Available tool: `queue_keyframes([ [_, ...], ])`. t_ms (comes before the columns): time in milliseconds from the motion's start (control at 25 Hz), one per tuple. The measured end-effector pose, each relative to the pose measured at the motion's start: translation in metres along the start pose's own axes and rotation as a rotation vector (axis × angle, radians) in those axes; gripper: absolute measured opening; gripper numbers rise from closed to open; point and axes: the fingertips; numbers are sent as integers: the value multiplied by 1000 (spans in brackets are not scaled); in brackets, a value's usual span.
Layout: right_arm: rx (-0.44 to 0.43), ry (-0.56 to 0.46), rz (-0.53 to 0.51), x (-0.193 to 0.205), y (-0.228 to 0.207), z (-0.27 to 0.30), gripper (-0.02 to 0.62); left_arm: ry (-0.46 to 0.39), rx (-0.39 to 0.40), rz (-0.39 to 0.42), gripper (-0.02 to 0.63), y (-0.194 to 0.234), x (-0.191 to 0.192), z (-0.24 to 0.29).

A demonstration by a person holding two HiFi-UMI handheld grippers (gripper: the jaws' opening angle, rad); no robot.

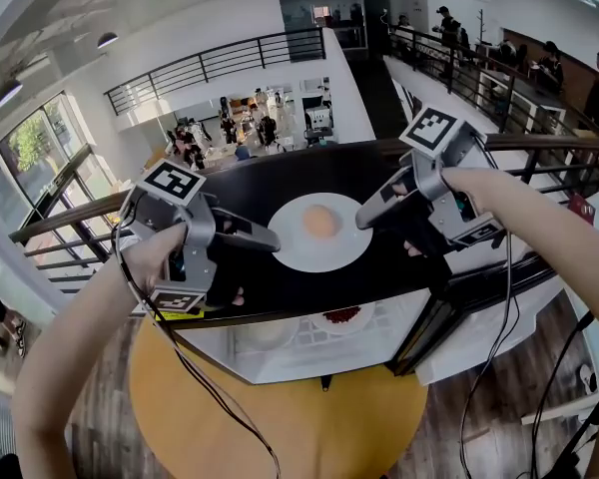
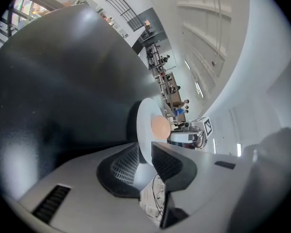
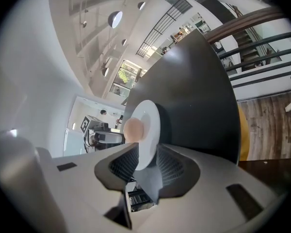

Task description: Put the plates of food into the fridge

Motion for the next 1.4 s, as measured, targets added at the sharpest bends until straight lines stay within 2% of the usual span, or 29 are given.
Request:
queue_keyframes([
  [200,-19,1,22,8,14,10,120,-26,32,-28,81,-1,-2,-7],
  [320,-16,-24,41,3,12,10,120,-34,54,-16,81,-4,-5,-7],
  [440,-14,-65,73,-4,6,8,61,-45,66,-7,80,-6,-7,-4],
  [520,-28,-91,95,-7,6,5,57,-51,70,1,75,-9,-6,-4],
  [640,-47,-127,117,-11,9,5,35,-67,75,21,35,-9,-9,-7],
  [800,-77,-161,129,-10,12,1,31,-110,104,15,26,-14,-12,-9],
  [1040,-213,-226,183,-13,20,-15,26,-185,224,-21,15,-38,-13,-14],
  [1240,-310,-280,199,-20,36,-32,18,-242,272,-52,15,-53,-13,-18],
  [1400,-348,-317,187,-24,43,-38,18,-303,309,-78,15,-58,-13,-21],
])
Point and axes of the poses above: the fingertips, and each gripper's own axes: z forward along the fingers, y to its left, x out of its underside, and after that the axes turned 14 degrees about -y, right-handed
